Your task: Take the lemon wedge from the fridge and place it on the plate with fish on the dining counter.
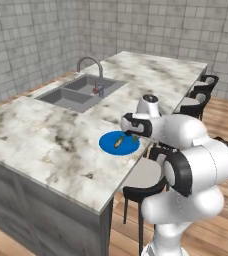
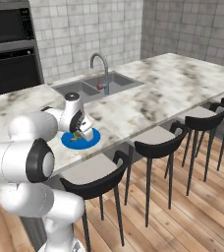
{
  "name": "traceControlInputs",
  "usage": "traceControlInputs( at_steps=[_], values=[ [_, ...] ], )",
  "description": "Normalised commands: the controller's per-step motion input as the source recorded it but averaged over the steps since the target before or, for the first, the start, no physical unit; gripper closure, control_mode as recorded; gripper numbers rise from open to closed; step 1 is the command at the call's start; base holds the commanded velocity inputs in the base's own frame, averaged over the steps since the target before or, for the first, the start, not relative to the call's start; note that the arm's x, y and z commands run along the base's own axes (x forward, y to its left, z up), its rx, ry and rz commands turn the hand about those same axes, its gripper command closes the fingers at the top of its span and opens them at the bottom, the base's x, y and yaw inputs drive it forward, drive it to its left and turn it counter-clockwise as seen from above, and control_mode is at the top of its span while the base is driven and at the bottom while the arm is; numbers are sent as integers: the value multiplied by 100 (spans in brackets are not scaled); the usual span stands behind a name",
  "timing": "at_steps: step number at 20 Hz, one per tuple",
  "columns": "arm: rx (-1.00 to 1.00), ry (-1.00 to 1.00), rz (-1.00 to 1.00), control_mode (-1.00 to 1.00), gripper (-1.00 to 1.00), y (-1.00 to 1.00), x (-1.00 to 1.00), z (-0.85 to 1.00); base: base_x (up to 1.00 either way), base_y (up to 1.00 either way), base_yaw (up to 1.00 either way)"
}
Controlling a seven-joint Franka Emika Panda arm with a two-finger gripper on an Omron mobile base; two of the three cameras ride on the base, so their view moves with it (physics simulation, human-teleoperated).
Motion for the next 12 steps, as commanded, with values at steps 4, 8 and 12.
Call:
traceControlInputs(
  at_steps=[4,8,12],
  values=[
    [0,5,0,-100,100,0,60,0,0,0,0],
    [0,3,0,-100,100,0,38,-6,0,0,0],
    [0,4,0,-100,100,2,3,-34,0,0,0]
  ],
)
